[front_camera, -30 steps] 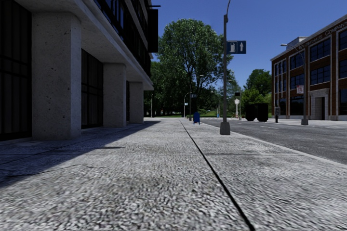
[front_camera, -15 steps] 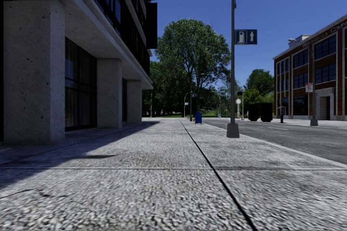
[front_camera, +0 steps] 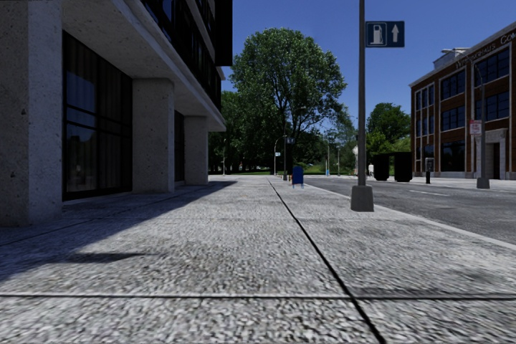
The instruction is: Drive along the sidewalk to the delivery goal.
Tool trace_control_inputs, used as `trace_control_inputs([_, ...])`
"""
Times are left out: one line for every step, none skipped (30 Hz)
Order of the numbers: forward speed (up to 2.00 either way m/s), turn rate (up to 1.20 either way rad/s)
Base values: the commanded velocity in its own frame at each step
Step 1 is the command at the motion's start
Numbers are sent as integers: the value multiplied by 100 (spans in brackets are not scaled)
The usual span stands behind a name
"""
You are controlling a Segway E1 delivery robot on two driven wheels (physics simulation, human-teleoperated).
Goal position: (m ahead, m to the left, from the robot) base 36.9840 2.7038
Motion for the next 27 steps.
trace_control_inputs([199,0])
trace_control_inputs([199,0])
trace_control_inputs([199,0])
trace_control_inputs([199,0])
trace_control_inputs([199,0])
trace_control_inputs([199,0])
trace_control_inputs([199,0])
trace_control_inputs([199,0])
trace_control_inputs([199,0])
trace_control_inputs([199,0])
trace_control_inputs([199,0])
trace_control_inputs([199,0])
trace_control_inputs([199,0])
trace_control_inputs([199,13])
trace_control_inputs([199,22])
trace_control_inputs([199,22])
trace_control_inputs([199,25])
trace_control_inputs([199,25])
trace_control_inputs([199,25])
trace_control_inputs([199,26])
trace_control_inputs([199,26])
trace_control_inputs([199,26])
trace_control_inputs([199,26])
trace_control_inputs([199,26])
trace_control_inputs([199,26])
trace_control_inputs([199,26])
trace_control_inputs([199,25])
